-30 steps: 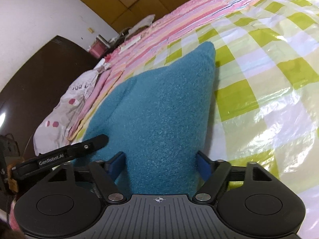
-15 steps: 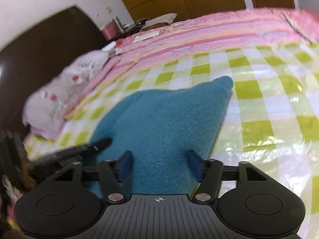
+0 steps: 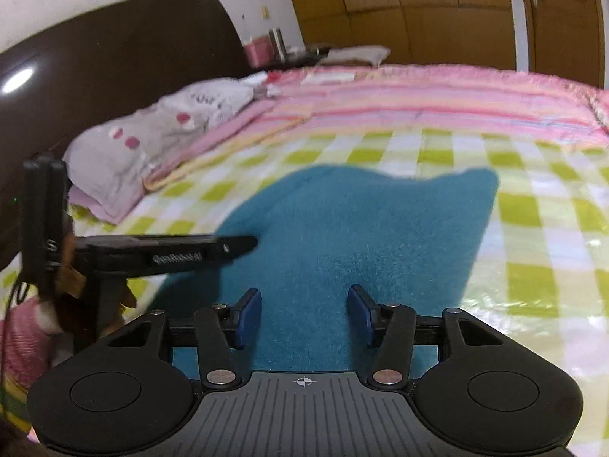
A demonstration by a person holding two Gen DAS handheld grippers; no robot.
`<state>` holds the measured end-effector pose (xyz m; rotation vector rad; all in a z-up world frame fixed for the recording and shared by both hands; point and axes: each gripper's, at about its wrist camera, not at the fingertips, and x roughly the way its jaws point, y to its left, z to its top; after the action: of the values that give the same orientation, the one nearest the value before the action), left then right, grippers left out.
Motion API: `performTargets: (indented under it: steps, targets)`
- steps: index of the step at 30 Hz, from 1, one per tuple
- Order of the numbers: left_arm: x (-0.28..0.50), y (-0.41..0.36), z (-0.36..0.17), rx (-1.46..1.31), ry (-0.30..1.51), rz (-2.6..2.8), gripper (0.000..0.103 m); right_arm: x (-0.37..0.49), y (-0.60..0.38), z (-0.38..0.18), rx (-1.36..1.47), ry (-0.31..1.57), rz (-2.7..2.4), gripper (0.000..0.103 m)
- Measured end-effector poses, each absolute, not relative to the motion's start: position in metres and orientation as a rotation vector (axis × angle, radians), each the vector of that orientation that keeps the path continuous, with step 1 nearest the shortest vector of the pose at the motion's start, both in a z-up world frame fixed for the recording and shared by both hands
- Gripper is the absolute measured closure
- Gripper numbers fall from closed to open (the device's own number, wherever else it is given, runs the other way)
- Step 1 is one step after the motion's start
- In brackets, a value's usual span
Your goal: Fold small clothes
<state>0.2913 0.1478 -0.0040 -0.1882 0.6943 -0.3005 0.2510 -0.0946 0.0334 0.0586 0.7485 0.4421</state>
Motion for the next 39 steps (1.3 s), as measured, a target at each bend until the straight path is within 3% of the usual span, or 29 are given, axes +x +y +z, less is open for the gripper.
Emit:
performTargets:
  steps: [3,6,15,24,27,32,37,39]
  targets:
    - [0.290,0.150,-0.003,-0.198,0.702,-0.289,0.064,0.250,-0.088,0.042,0.038,0.755,0.444,0.053]
    - [0.288,0.149,0.006,-0.191,0.700,-0.288,0.065,0.239,-0.099,0.060,0.085,0.726,0.458,0.063]
    - [0.272,0.160,0.029,-0.223,0.655,-0.304,0.065,0.256,-0.116,0.058,0.129,0.719,0.417,0.062]
    - [0.280,0.153,0.005,-0.149,0.736,-0.257,0.062,0.268,-0.102,0.046,0.090,0.755,0.434,0.062]
    - [0.273,0.157,0.012,-0.160,0.727,-0.265,0.062,0.249,-0.120,0.065,0.133,0.706,0.420,0.056]
    - [0.251,0.172,0.025,-0.253,0.689,-0.304,0.063,0.219,-0.155,0.069,0.161,0.679,0.375,0.028]
    - [0.250,0.162,0.011,-0.243,0.740,-0.335,0.062,0.233,-0.162,0.036,0.288,0.793,0.395,0.025]
    - [0.252,0.160,0.002,-0.237,0.755,-0.337,0.057,0.238,-0.158,0.026,0.313,0.803,0.391,0.017]
